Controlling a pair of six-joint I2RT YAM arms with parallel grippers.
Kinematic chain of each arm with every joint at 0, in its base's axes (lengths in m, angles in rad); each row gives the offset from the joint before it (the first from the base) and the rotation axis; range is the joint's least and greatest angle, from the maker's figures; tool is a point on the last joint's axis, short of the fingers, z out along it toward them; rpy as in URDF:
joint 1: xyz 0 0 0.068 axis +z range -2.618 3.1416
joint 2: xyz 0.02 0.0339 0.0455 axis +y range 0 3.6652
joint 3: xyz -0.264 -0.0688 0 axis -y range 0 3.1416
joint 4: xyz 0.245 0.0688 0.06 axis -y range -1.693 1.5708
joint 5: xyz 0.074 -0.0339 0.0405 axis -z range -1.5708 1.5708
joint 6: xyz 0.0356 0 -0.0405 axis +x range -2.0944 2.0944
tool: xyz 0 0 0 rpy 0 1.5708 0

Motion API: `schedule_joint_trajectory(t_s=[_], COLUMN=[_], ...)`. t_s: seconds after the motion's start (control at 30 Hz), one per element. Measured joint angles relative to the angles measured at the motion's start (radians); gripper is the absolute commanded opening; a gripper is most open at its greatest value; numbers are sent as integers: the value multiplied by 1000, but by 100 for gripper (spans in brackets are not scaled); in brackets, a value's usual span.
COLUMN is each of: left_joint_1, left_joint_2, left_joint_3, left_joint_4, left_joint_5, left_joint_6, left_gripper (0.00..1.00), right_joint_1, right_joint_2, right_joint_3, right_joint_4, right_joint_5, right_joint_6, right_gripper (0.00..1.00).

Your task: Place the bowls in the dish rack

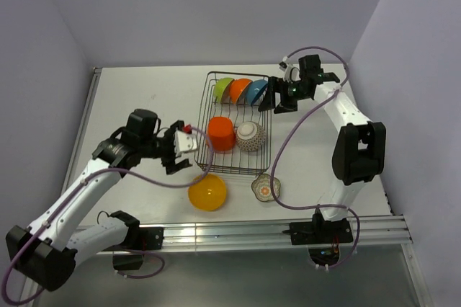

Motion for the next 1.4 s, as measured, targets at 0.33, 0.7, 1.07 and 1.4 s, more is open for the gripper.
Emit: schedule_joint_trajectory(t_s=[0.33,0.7,1.07,1.4], left_joint_1=[-54,-323,-404,-424], left_joint_2=[-129,30,140,182], left_joint_3=[-175,-267,-328,-330], left_joint_4=[-246,-169,-47,28], left_joint_5=[40,-73,-138,-153], left_joint_6=[460,566,624,641], left_gripper=[80,73,55,5], right_joint_1=[0,0,-11,-31], right_joint_2=[-135,-161,-161,-198], right_joint_3=[5,-29,-29,-56], right_joint_4=[0,-13,-24,-23], right_joint_5=[14,45,45,50], right_joint_6=[-5,-22,-31,-35], right_gripper=[89,88,88,94])
